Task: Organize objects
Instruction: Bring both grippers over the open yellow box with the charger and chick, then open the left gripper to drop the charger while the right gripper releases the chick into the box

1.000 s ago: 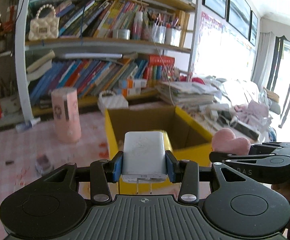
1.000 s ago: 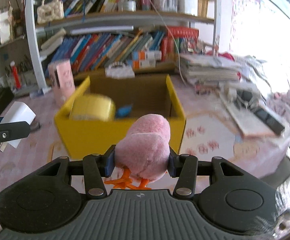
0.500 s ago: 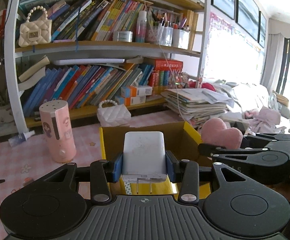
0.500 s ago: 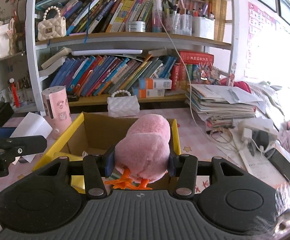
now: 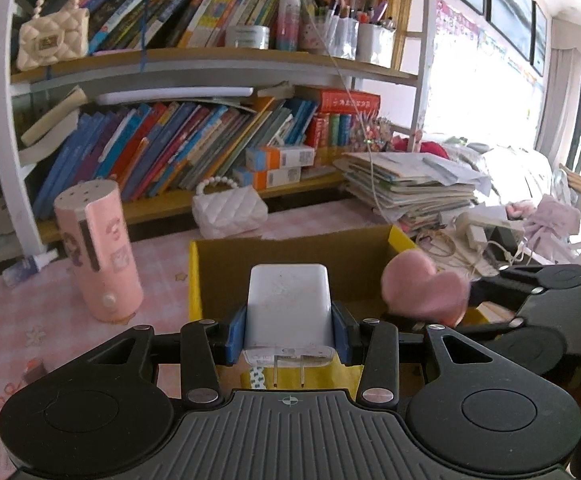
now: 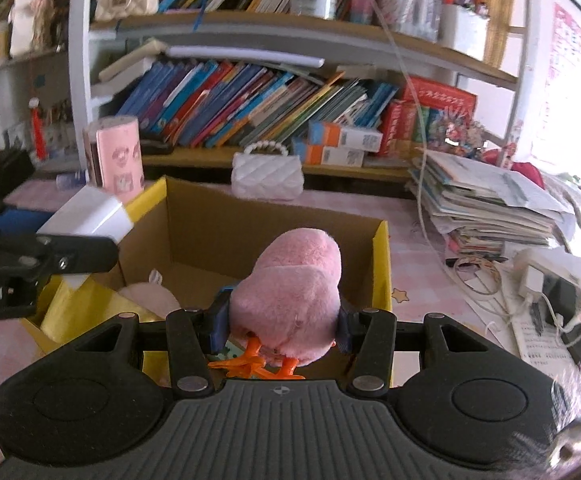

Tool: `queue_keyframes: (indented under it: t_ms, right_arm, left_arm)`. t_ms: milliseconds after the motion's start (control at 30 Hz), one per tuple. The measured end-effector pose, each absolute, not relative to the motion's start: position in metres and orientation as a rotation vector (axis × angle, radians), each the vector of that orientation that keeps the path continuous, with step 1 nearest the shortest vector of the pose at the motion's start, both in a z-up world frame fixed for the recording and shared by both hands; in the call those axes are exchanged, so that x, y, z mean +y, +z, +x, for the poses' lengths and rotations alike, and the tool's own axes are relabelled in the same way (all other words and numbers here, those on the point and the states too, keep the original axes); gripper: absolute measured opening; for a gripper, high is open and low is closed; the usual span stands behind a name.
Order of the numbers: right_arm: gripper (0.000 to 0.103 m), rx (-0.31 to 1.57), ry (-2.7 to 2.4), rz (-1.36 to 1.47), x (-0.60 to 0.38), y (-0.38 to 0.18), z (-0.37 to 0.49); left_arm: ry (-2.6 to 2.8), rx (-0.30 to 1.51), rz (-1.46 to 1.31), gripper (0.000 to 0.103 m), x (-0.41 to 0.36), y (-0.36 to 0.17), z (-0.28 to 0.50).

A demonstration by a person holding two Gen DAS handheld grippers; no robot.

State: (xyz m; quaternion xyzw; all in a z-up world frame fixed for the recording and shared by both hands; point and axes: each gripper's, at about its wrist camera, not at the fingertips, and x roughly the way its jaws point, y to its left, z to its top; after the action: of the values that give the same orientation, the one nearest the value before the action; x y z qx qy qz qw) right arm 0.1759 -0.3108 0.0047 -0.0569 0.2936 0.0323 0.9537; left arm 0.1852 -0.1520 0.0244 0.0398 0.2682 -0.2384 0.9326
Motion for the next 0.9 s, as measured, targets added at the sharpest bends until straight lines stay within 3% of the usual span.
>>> queue_keyframes:
  t_ms: [300, 367, 900]
  right_arm:
    - [0.046, 0.664, 0.135, -0.184, -0.313, -0.011, 0.199]
    - [0.046, 0.679, 0.142, -0.188, -0.315, -0.014, 0.203]
    - [0.047, 0.749, 0.188, -0.250, -0.317, -0.023, 0.215]
  left_arm:
    - [-0.488, 0.607, 0.126, 0.041, -0.172, 0.008, 0.207]
    - [-0.490, 0.631, 0.126, 0.031, -0.174, 0.000, 0.212]
    - [-0.482, 0.637, 0.138, 0.033, -0.182, -0.009, 0.217]
